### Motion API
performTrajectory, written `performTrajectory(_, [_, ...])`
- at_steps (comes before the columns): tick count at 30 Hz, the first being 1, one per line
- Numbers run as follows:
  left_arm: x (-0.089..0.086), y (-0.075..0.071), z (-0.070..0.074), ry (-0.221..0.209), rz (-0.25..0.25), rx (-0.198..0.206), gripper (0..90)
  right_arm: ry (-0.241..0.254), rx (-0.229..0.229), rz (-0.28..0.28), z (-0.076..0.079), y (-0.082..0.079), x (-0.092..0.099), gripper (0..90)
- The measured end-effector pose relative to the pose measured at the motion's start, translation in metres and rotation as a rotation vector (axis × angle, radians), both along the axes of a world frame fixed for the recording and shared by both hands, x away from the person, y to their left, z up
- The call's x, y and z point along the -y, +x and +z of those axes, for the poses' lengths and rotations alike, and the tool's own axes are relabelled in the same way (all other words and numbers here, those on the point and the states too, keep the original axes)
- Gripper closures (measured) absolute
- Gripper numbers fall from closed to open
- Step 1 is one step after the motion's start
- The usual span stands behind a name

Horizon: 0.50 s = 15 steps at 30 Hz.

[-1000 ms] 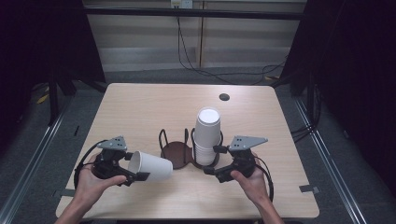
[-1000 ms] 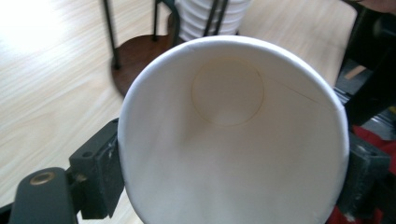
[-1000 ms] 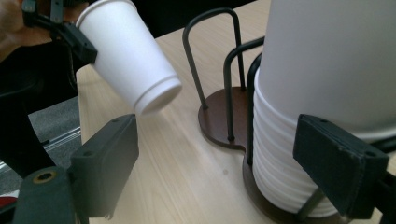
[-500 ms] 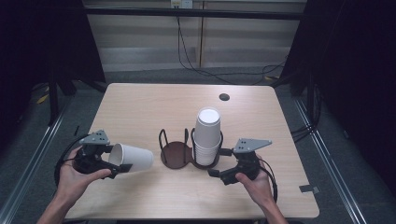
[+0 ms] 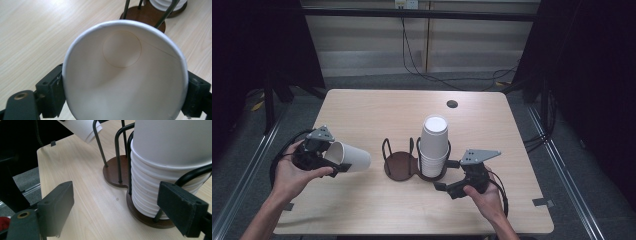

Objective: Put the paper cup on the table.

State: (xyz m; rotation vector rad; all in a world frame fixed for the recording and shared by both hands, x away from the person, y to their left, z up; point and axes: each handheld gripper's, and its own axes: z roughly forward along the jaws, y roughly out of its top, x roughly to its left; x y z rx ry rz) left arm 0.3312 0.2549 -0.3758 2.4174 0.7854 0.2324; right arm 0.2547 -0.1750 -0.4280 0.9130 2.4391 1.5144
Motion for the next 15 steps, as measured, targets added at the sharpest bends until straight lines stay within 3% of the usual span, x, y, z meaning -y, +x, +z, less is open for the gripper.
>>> performTrajectory(3, [0.006,0.006,0.004,0.032,0.021,-0.006,13.0,-0.002,-0.004,-0.002,-0.001,0.0,0.001,14.2])
performTrajectory(5, [0.012,0.011,0.005,0.06,0.011,-0.022,13.1,-0.012,-0.008,-0.004,-0.001,0.001,0.001,14.3])
performTrajectory(6, [0.015,0.013,0.004,0.073,0.012,-0.008,13.1,-0.017,-0.009,-0.004,-0.001,0.001,0.0,14.3])
performTrajectory(12, [0.028,0.027,0.0,0.154,0.003,-0.025,12.8,-0.018,-0.006,-0.001,-0.001,0.001,0.0,14.3])
performTrajectory(15, [0.034,0.036,-0.003,0.173,-0.01,-0.057,12.7,-0.016,-0.007,-0.004,-0.002,0.0,0.0,14.3])
